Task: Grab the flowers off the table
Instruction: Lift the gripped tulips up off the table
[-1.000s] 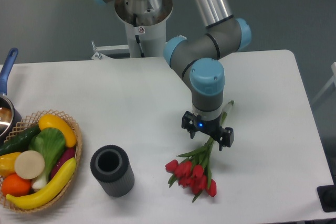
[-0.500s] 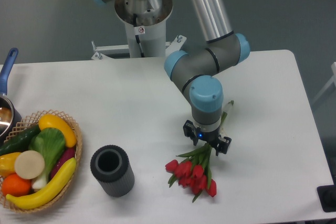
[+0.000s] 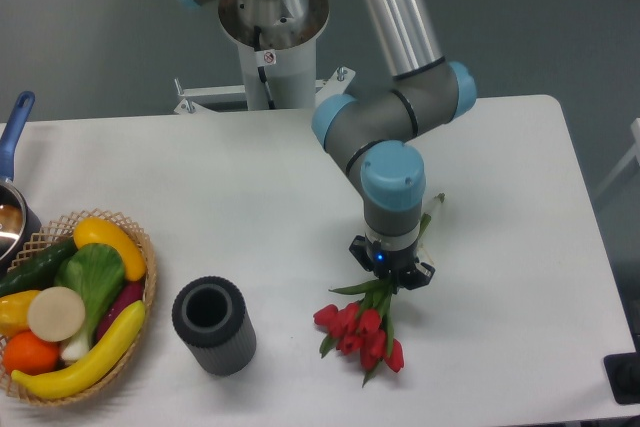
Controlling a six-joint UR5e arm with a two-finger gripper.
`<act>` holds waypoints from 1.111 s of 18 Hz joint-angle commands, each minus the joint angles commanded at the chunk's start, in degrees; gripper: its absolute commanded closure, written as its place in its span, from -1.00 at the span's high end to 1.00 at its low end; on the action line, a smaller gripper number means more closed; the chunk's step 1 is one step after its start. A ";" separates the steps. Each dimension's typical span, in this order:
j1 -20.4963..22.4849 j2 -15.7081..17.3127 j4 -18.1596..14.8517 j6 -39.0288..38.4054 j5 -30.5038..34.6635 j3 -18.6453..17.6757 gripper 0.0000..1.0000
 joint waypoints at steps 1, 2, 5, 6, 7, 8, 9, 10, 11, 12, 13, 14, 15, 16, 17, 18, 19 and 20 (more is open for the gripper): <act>0.44 0.79 -0.09 -0.09 0.08 0.09 -1.00; 0.54 1.23 -0.09 -0.09 0.17 0.26 -1.00; 1.24 1.77 -1.40 0.00 0.35 2.54 -1.00; 1.50 2.11 -3.67 0.17 0.35 4.03 -1.00; 1.85 2.38 -6.56 0.44 0.35 6.04 -1.00; 1.86 2.38 -9.81 0.44 0.35 8.33 -1.00; 1.77 2.12 -13.15 0.53 0.35 10.52 -1.00; 1.77 1.86 -16.06 0.61 0.35 12.29 -1.00; 1.68 1.59 -18.26 0.61 0.35 13.78 -1.00; 1.68 1.16 -19.50 0.61 0.17 15.02 -1.00; 1.68 0.89 -20.47 0.61 0.09 16.42 -1.00; 1.68 0.71 -21.87 0.61 0.09 17.48 -1.00; 1.68 0.45 -23.63 0.61 0.09 18.62 -1.00; 1.68 0.19 -25.12 0.61 0.17 19.50 -1.00; 1.68 -0.08 -25.83 0.61 0.09 20.03 -1.00; 1.59 -0.17 -25.84 0.53 0.26 20.04 -1.00; 1.59 -0.17 -25.84 0.53 0.26 20.04 -1.00; 1.50 -0.17 -25.93 0.53 0.26 20.04 -1.00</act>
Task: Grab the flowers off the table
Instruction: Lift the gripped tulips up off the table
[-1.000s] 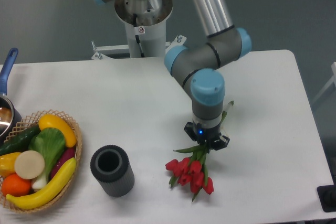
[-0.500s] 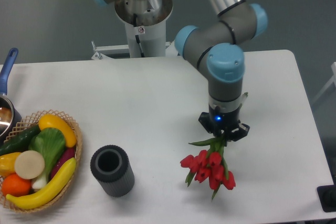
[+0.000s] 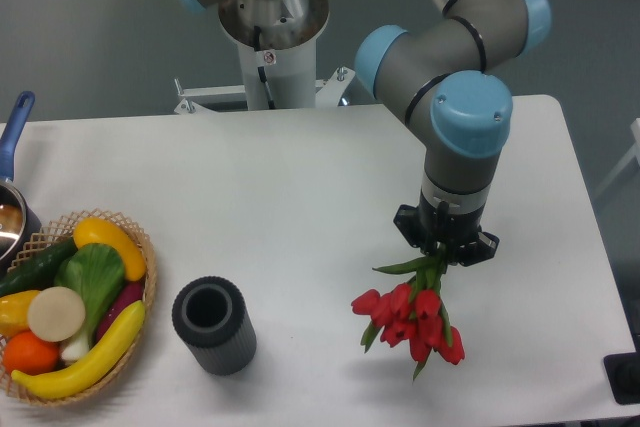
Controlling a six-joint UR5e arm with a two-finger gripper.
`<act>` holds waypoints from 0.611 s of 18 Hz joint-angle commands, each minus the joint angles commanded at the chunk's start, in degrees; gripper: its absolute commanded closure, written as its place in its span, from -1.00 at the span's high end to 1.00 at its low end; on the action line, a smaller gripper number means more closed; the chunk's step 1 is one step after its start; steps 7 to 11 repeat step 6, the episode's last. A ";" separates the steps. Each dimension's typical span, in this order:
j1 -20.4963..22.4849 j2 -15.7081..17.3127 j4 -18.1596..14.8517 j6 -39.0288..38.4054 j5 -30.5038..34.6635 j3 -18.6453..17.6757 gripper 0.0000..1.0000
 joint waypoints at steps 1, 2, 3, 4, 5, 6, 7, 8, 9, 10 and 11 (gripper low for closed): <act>0.00 0.09 0.00 0.00 -0.09 0.00 -1.00; -0.09 0.09 0.00 0.00 -0.09 0.00 -1.00; -0.18 0.17 0.00 0.00 -0.09 0.09 -1.00; -0.26 0.18 0.00 -0.09 -0.17 0.00 -1.00; -0.35 0.18 0.00 -0.17 -0.18 0.00 -1.00; -0.44 0.26 0.00 -0.52 -0.18 0.00 -1.00; -0.44 0.26 0.00 -0.52 -0.18 0.00 -1.00; -0.44 0.26 0.00 -0.52 -0.18 0.00 -1.00; -0.44 0.26 0.00 -0.52 -0.18 0.00 -1.00; -0.44 0.26 0.00 -0.52 -0.18 0.00 -1.00; -0.44 0.26 0.00 -0.52 -0.18 0.00 -1.00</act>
